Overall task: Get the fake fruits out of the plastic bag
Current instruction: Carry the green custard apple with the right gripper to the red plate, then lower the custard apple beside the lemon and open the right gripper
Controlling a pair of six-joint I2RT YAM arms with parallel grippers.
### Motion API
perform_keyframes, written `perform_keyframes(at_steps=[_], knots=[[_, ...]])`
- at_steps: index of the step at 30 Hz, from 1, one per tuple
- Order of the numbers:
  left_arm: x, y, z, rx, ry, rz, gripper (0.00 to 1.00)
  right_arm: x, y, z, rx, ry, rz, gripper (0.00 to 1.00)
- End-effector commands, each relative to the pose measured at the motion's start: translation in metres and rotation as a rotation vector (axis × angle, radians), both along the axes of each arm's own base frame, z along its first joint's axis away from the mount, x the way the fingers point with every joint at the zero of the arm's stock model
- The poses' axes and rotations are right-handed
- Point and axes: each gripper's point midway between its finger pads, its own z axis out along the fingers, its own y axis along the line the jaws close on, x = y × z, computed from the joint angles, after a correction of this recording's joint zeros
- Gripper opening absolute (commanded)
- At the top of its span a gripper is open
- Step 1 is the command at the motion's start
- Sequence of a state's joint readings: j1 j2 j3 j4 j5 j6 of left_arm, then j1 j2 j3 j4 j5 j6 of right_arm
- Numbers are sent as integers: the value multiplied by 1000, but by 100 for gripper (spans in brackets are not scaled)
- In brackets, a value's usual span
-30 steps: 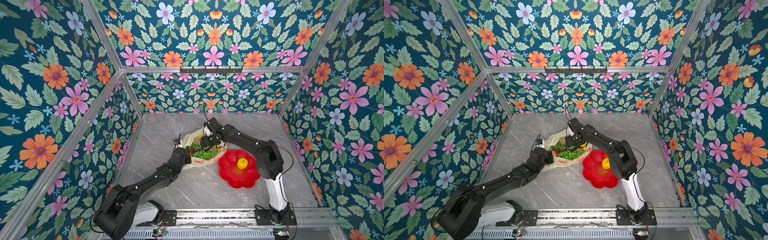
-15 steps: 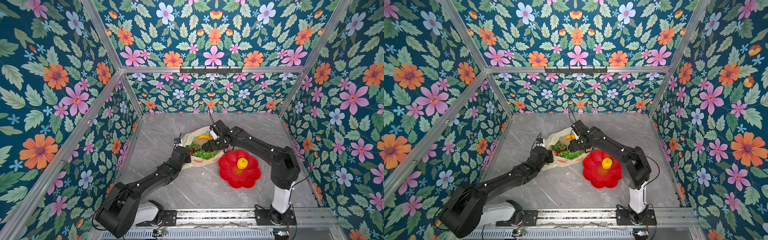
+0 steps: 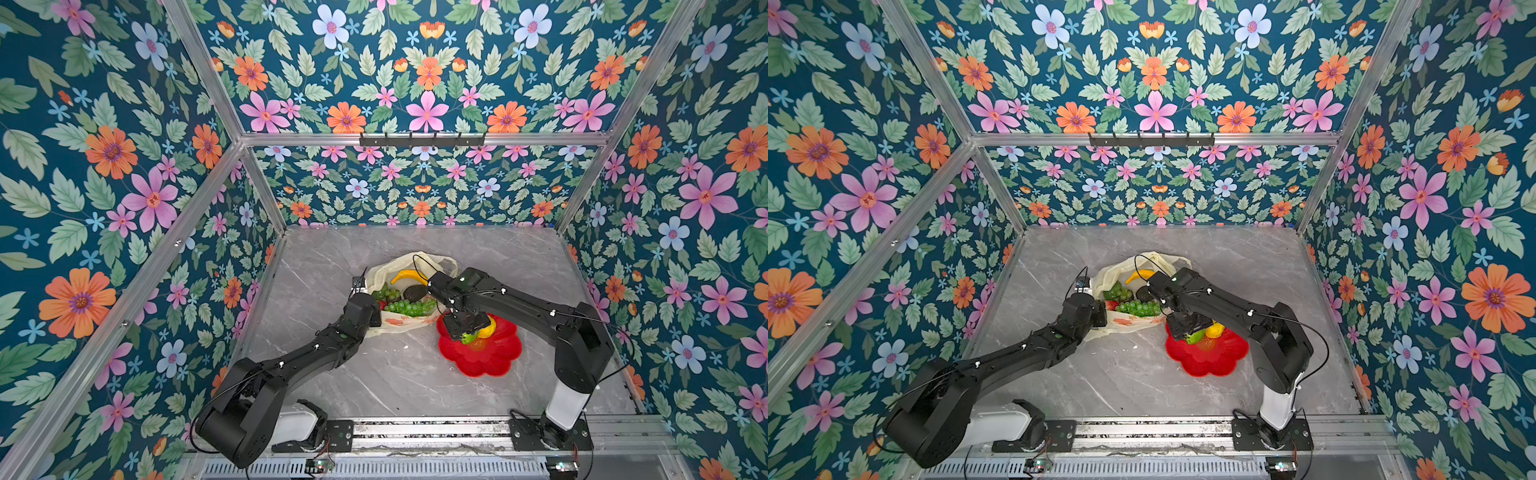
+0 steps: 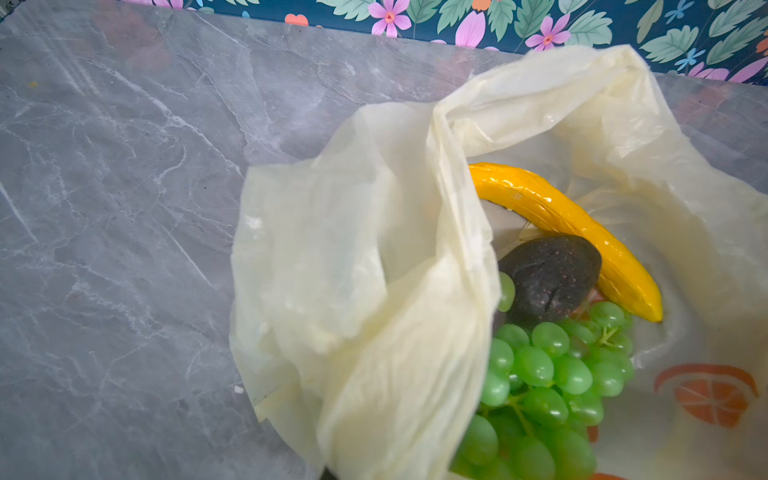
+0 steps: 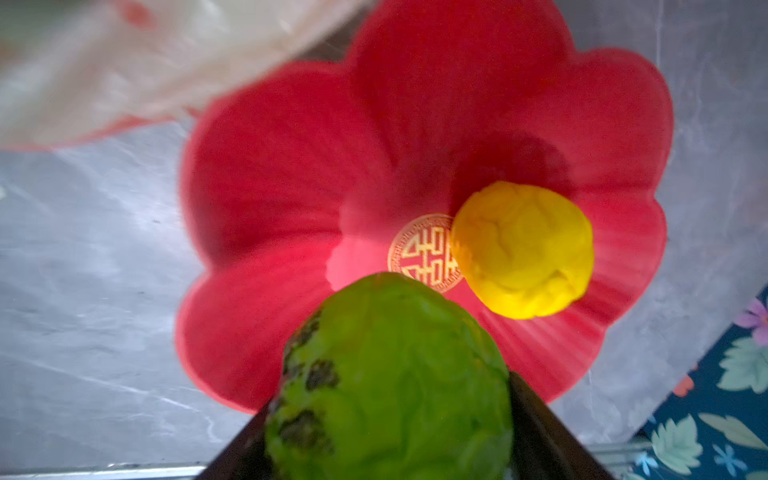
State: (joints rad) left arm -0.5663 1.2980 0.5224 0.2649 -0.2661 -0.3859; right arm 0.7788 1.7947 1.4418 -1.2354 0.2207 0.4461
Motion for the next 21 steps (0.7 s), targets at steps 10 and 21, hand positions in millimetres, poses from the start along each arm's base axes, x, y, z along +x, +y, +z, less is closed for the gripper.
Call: perform_keyframes(at_steps=[10, 21], knots=[[0, 5, 3, 3, -36, 8, 0, -34, -60, -5, -304, 69, -145, 70], [1, 7, 1, 3, -34, 15, 0, -37, -77, -21, -431, 79, -159, 70]])
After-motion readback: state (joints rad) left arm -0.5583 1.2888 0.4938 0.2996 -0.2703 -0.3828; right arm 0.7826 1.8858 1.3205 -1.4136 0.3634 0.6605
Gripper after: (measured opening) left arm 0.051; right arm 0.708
